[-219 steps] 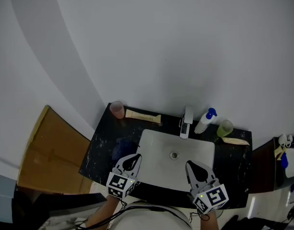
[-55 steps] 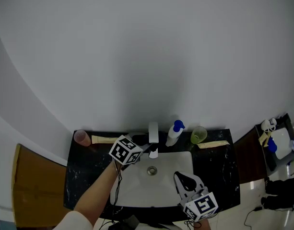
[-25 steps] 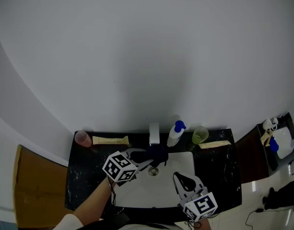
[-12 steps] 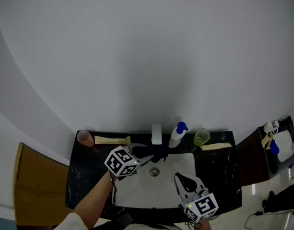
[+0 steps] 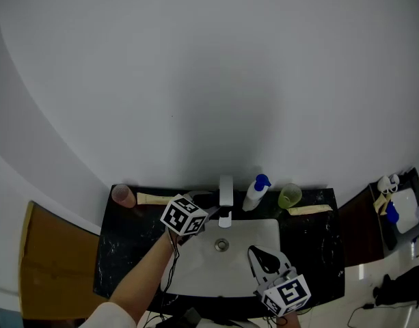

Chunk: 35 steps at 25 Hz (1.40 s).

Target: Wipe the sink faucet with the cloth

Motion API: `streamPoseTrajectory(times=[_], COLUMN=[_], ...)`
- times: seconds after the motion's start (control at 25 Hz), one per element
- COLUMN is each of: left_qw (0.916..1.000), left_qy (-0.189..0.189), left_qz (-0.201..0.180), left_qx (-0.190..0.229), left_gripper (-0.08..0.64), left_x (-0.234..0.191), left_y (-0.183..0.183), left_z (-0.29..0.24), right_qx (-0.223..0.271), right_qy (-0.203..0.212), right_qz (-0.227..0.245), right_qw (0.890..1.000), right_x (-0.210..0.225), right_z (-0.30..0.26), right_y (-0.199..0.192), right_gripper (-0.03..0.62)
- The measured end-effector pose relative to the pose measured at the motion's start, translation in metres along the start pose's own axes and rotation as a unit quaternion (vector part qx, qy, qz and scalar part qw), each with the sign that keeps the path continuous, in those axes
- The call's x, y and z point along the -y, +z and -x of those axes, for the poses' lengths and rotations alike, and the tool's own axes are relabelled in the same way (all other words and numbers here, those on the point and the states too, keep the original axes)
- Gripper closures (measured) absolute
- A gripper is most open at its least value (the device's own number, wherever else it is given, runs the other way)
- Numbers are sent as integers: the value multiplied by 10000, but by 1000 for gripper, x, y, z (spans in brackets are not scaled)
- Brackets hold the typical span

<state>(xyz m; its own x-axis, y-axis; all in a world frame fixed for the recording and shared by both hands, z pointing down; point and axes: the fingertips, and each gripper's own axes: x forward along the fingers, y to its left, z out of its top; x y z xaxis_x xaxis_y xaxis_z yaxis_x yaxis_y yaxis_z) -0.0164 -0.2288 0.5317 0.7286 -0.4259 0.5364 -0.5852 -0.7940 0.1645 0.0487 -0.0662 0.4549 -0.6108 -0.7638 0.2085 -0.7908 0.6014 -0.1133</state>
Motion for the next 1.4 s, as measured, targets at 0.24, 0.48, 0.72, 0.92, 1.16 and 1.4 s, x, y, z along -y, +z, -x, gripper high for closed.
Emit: streamPoseTrajectory(times=[0.24,0.48,0.72,0.92,1.16,1.4], left_qw=[9972,9927,9982,9985,9995,9793], left_qy=[-697,-1197,-578,-83,30,-63], left_qz=[-113,-29,156,525,-86,-1893], left_qx=[264,149,-41,148,295,711], left_gripper=[431,431,433,431,430,437], left_x=[46,76,32,1,3,51], left_y=[-13,-26,-8,-1,2,-8], left_z=[34,33,7,2,0,18], right_qx=[23,17,10,2,9,9], right_qy=[-21,30,-48,-158,-102,-43], right_qz=[-27,-6,-22,-67,-61,-61], right_qw=[10000,10000,10000,9999,9999,10000], right_x=[4,4,8,15,12,8], right_z=[1,-5,1,8,7,6], right_y=[-1,0,-1,-4,-4,-4], right_gripper=[586,586,586,586,586,586])
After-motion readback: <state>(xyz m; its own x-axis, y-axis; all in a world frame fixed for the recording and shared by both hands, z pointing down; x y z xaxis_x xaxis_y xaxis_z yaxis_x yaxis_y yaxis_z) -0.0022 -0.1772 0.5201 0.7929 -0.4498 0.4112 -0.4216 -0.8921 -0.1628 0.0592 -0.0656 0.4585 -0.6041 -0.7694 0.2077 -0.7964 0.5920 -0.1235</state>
